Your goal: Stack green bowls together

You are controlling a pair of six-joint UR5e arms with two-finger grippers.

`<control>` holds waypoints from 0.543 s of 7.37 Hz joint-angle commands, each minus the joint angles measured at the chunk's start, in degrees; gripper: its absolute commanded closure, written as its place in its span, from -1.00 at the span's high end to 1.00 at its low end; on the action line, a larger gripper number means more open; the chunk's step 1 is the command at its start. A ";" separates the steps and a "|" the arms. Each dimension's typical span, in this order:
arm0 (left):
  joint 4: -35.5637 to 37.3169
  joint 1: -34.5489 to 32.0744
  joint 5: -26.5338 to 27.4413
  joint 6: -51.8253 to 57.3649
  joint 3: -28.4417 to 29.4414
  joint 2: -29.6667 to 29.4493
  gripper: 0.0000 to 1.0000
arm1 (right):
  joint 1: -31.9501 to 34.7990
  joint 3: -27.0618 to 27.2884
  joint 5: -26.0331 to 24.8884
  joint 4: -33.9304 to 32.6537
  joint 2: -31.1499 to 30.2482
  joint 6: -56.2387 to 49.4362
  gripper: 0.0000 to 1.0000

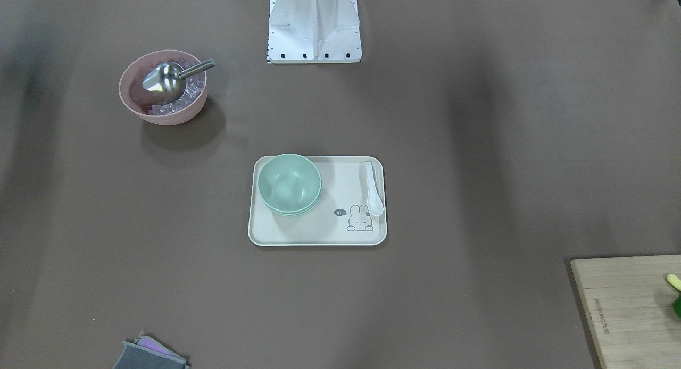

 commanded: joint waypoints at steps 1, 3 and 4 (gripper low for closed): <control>0.00 -0.01 0.00 0.00 0.16 0.00 0.95 | -0.01 -0.18 0.00 0.00 0.05 0.04 1.00; -0.08 -0.01 0.00 0.00 0.07 0.00 0.96 | -0.01 -0.97 0.00 0.00 0.23 -0.05 1.00; 0.00 0.08 0.00 0.00 0.16 0.09 0.96 | -0.01 -1.06 0.00 0.00 0.23 -0.05 1.00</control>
